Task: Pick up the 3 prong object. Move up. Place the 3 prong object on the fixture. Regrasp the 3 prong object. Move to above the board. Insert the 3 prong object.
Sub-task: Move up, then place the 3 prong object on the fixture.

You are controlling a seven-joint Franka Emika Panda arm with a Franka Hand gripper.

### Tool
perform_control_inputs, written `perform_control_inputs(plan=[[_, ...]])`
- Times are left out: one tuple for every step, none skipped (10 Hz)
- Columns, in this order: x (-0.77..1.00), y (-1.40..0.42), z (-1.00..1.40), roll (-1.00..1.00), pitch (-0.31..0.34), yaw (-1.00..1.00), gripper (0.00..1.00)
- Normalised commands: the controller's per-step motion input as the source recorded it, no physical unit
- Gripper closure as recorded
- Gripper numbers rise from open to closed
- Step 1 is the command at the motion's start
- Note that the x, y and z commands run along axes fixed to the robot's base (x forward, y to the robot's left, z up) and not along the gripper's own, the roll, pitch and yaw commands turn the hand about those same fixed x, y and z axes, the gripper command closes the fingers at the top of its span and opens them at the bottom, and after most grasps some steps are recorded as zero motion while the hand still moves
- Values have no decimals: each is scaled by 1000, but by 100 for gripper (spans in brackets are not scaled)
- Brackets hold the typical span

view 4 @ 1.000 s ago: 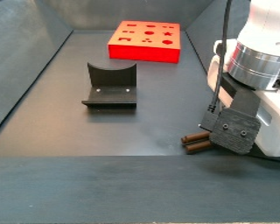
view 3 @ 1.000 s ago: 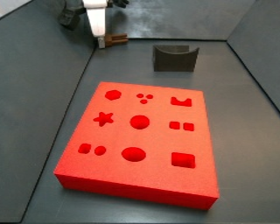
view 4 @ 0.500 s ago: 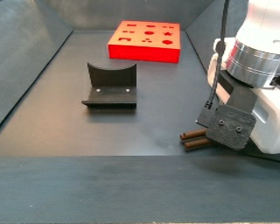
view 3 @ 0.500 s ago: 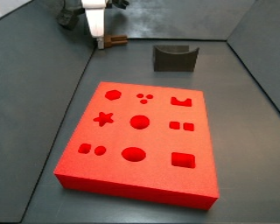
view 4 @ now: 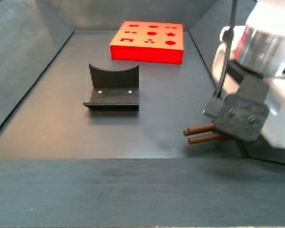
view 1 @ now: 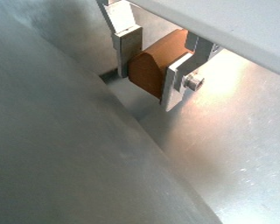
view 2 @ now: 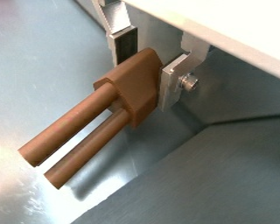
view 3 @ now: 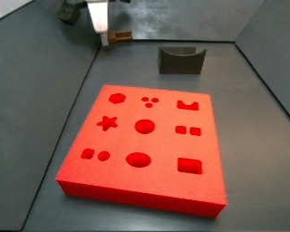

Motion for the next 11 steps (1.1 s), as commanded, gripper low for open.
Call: perform_control_inputs(plan=[[-25, 7, 519, -7, 85, -29, 100], [-21, 8, 393, 5, 90, -27, 100], [-31, 4, 221, 30, 84, -26, 100], [0, 0, 1000, 0, 0, 0, 100], [12, 2, 1000, 14, -12, 4, 100], [-2, -2, 1000, 6, 15, 4, 100], [-11, 1, 1000, 8, 40, 2, 100], [-17, 3, 1000, 15, 54, -2, 100], [-25, 4, 1000, 30, 66, -9, 100], [-30, 5, 1000, 38, 72, -12, 100], [-36, 7, 1000, 54, 82, -16, 100]])
